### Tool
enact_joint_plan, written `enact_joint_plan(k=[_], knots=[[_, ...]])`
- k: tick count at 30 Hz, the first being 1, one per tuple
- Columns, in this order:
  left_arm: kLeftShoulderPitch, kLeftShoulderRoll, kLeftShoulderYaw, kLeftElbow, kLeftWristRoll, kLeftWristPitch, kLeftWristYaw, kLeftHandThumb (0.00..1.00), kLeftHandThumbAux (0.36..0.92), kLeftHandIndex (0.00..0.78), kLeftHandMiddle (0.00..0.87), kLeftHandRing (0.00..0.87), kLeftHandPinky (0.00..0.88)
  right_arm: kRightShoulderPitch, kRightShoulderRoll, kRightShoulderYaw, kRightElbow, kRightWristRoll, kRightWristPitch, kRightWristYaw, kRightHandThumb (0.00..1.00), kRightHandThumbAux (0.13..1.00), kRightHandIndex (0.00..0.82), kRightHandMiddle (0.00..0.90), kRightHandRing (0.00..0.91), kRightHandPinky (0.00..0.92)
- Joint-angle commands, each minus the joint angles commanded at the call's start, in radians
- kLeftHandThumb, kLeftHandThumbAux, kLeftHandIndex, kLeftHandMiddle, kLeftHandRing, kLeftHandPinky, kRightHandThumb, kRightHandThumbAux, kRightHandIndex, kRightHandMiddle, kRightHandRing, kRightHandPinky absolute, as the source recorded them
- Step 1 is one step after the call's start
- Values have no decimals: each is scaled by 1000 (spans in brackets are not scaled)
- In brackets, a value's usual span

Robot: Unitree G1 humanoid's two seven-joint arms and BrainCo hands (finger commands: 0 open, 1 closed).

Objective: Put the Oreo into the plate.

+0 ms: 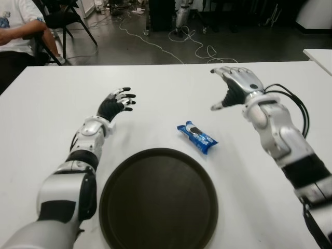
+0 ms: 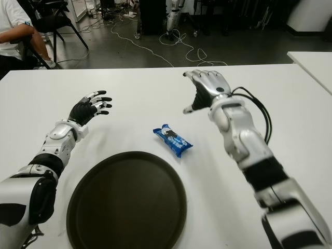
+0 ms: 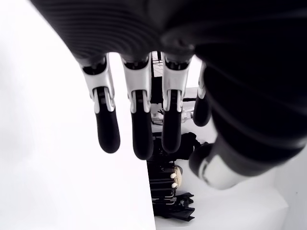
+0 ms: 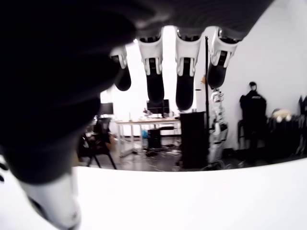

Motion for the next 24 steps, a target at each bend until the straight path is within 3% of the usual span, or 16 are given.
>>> enact_joint_plan(k=[5, 9, 19, 24], knots=[[3, 1, -2, -1, 2, -12, -4, 61, 749, 190, 289, 296, 342, 35, 16, -5, -51, -62, 44, -11, 0, 834, 272, 287, 280, 245], [4, 2, -4, -1, 3, -16, -6, 65, 742, 190, 285, 294, 339, 47, 42, -3, -65, -99, 81, -13, 0, 822, 257, 290, 281, 234], [2, 5, -6, 0, 5, -15, -7, 72, 720, 190, 292, 300, 344, 65, 109, 21, -112, -196, 169, 35, 0, 774, 281, 318, 333, 325], [2, 8, -10, 1, 9, -13, -7, 78, 728, 185, 287, 295, 336, 91, 239, 129, -62, -285, 219, 22, 0, 751, 337, 314, 339, 371]])
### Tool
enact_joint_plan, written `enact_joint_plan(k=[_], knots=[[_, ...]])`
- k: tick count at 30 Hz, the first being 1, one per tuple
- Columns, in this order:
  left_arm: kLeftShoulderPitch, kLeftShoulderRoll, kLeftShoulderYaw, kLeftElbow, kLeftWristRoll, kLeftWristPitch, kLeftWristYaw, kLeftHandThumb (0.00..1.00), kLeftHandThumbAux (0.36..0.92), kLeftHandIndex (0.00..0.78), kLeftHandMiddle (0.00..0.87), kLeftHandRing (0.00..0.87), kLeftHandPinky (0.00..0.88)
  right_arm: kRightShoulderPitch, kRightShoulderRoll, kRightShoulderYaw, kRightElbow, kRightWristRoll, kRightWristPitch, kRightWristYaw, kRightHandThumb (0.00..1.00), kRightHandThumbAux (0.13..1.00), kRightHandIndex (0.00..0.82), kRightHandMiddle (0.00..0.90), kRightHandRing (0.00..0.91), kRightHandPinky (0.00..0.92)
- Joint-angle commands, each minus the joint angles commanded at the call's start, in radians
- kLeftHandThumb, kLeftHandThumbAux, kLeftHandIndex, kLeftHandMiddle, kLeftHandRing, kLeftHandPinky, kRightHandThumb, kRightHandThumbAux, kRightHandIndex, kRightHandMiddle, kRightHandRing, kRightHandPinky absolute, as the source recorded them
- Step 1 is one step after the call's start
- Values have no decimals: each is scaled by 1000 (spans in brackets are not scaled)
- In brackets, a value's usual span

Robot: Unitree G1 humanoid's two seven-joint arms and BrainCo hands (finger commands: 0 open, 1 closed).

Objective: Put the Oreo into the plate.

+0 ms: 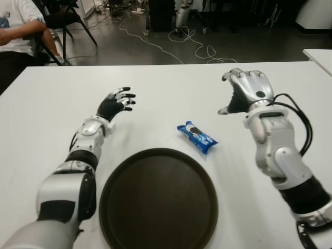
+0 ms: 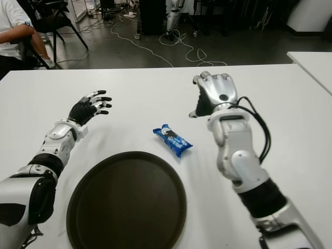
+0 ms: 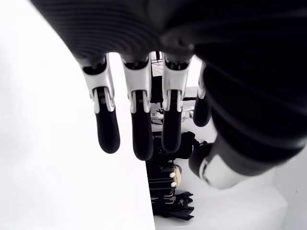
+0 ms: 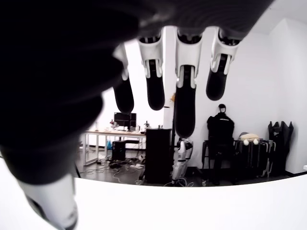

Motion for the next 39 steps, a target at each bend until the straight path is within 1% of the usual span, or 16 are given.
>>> enact_joint_plan(k=[3, 6, 14, 16, 18, 22, 25, 26, 27, 29, 33, 34, 36, 39], knots=[[0, 0, -1, 0, 1, 0, 0, 85, 727, 183, 283, 293, 334, 15, 38, 21, 40, -5, 1, -23, 0, 736, 356, 321, 354, 397], [1, 0, -4, -1, 3, -1, 1, 86, 724, 183, 283, 291, 331, 6, 63, 23, 80, 12, -12, -37, 0, 706, 361, 334, 374, 426], [3, 3, -6, 0, 7, -5, 0, 68, 725, 184, 285, 293, 334, -30, 81, 16, 137, 25, -51, -40, 0, 661, 362, 352, 403, 458], [3, 3, -7, -1, 8, -7, 0, 64, 726, 186, 286, 294, 335, -52, 99, 11, 197, 38, -56, -81, 0, 656, 364, 355, 409, 467], [3, 3, -7, -1, 9, -7, 0, 60, 726, 190, 289, 298, 338, -63, 111, 7, 234, 46, -59, -117, 0, 646, 356, 354, 414, 473], [4, 4, -9, -1, 9, -7, 1, 59, 725, 191, 292, 300, 341, -71, 123, 1, 277, 64, -65, -174, 0, 639, 336, 343, 410, 475], [4, 5, -11, -1, 9, -6, 1, 61, 726, 190, 291, 301, 341, -78, 126, -4, 310, 82, -75, -211, 0, 640, 301, 321, 391, 460], [4, 5, -12, -1, 10, -6, 2, 63, 725, 189, 290, 300, 341, -79, 126, -6, 316, 87, -79, -220, 0, 640, 283, 310, 380, 448], [4, 6, -13, -1, 11, -7, 3, 65, 721, 188, 290, 300, 340, -80, 125, -6, 321, 91, -81, -227, 0, 636, 237, 273, 337, 395], [5, 6, -13, -2, 11, -7, 3, 67, 717, 187, 290, 300, 340, -81, 124, -6, 327, 98, -85, -238, 0, 632, 197, 241, 299, 348], [5, 6, -13, -2, 10, -8, 5, 76, 712, 188, 292, 303, 348, -80, 123, -6, 339, 113, -95, -254, 0, 624, 100, 129, 154, 166], [5, 6, -15, -2, 12, -8, 5, 77, 712, 188, 292, 304, 349, -78, 124, -5, 344, 114, -96, -261, 0, 624, 91, 117, 139, 148], [5, 8, -17, -2, 15, -9, 4, 79, 710, 190, 295, 305, 346, -77, 129, 0, 354, 115, -96, -273, 0, 638, 49, 61, 62, 81], [6, 11, -20, -2, 17, -12, 2, 74, 710, 190, 295, 304, 343, -79, 136, 7, 371, 117, -93, -286, 0, 654, 16, 20, 20, 31]])
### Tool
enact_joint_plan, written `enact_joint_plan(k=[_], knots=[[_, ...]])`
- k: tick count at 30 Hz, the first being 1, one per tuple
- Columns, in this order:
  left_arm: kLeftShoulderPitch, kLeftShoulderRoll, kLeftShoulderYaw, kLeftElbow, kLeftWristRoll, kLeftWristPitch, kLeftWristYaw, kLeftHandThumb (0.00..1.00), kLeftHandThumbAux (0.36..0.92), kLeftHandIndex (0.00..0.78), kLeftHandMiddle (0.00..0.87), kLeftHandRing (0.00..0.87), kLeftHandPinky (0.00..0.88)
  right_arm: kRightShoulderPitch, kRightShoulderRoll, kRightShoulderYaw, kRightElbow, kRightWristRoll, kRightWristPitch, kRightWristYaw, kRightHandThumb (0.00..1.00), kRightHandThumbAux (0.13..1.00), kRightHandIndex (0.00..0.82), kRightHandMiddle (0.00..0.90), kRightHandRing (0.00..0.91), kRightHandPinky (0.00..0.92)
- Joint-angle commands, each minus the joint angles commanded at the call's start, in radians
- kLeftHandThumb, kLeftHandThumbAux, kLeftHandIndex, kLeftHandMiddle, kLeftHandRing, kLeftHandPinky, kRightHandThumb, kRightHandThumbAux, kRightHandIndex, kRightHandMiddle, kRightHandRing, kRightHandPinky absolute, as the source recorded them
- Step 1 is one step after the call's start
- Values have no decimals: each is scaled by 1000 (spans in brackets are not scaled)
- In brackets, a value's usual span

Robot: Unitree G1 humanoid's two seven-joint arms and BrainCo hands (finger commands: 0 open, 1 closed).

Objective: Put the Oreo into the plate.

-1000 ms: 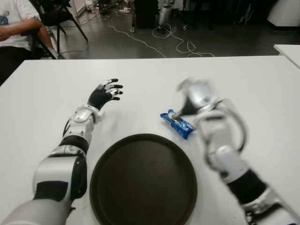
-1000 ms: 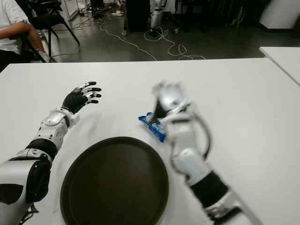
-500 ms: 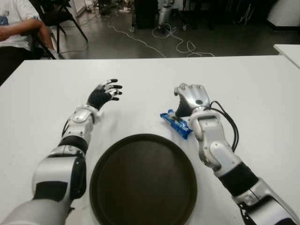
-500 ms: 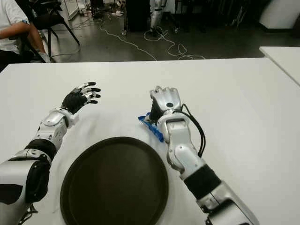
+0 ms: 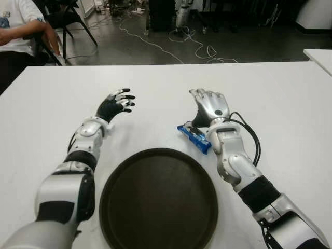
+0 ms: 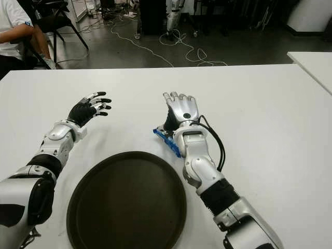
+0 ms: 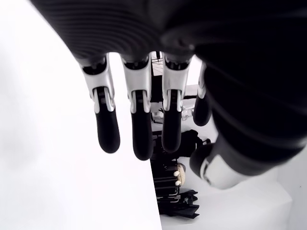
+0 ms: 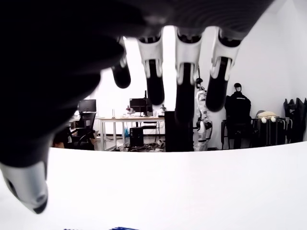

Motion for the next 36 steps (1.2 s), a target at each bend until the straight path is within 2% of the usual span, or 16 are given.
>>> enact_joint_plan(k=[7, 26, 36], knots=[[-1, 3, -4, 1, 0, 1, 2, 75, 700, 187, 293, 304, 345, -2, 10, 8, 31, 7, 1, -30, 0, 681, 1, 1, 1, 3], [0, 6, -13, -1, 3, -7, -1, 94, 704, 192, 297, 307, 343, -11, 9, 45, 74, 6, 18, -31, 0, 672, 0, 0, 0, 0], [-2, 2, -8, 0, -4, -1, -4, 90, 709, 188, 294, 306, 345, -4, 1, 57, 54, 6, 22, -10, 0, 657, 0, 0, 0, 0]])
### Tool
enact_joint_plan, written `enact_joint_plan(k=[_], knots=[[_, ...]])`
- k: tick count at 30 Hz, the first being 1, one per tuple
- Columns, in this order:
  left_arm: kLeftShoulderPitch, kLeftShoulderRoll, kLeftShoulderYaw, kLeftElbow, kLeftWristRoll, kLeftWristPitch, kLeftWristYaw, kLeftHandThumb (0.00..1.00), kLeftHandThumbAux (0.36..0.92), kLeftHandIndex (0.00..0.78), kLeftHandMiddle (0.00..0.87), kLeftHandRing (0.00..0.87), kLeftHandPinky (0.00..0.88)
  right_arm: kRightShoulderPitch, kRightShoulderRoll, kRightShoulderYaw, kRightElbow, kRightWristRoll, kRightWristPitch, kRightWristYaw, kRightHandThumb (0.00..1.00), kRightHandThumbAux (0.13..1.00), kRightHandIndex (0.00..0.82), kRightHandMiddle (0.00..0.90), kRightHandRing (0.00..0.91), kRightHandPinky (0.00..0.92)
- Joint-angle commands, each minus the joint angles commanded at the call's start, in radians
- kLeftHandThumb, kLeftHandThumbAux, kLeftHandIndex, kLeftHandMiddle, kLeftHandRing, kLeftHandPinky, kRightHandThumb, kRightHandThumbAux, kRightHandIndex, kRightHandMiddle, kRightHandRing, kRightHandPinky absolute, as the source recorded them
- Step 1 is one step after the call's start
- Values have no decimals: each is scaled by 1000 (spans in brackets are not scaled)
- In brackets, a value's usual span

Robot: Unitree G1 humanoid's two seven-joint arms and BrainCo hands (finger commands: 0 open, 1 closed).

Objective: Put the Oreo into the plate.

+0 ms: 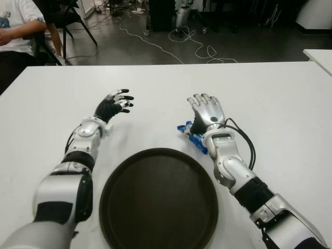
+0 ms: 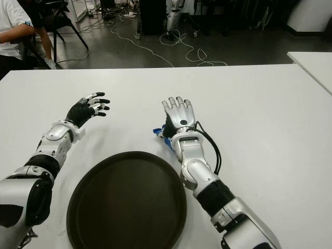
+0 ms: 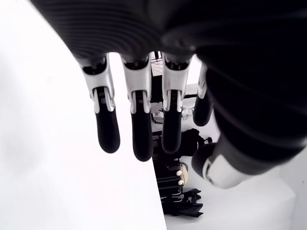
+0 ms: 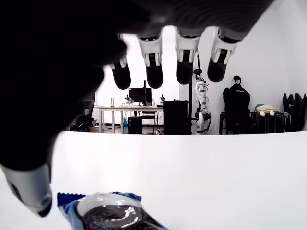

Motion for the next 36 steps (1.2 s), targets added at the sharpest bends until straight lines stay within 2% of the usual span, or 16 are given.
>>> enact_joint_plan(k=[15, 23, 34, 36], knots=[[0, 5, -2, 1, 5, -3, 4, 84, 699, 184, 287, 305, 351, 63, -19, 12, -128, -24, 61, 53, 0, 658, 0, 0, 0, 0], [1, 10, -7, 2, 14, -5, 3, 89, 690, 181, 282, 300, 343, 88, -26, 8, -154, -28, 80, 45, 0, 698, 0, 0, 0, 0], [0, 9, -5, 2, 15, -1, 3, 98, 690, 184, 281, 298, 344, 109, -49, 6, -182, -42, 91, 56, 0, 722, 0, 0, 0, 0], [-1, 9, -6, 3, 15, -1, 4, 97, 690, 183, 281, 297, 343, 128, -64, 7, -214, -56, 97, 69, 0, 723, 0, 0, 0, 0]])
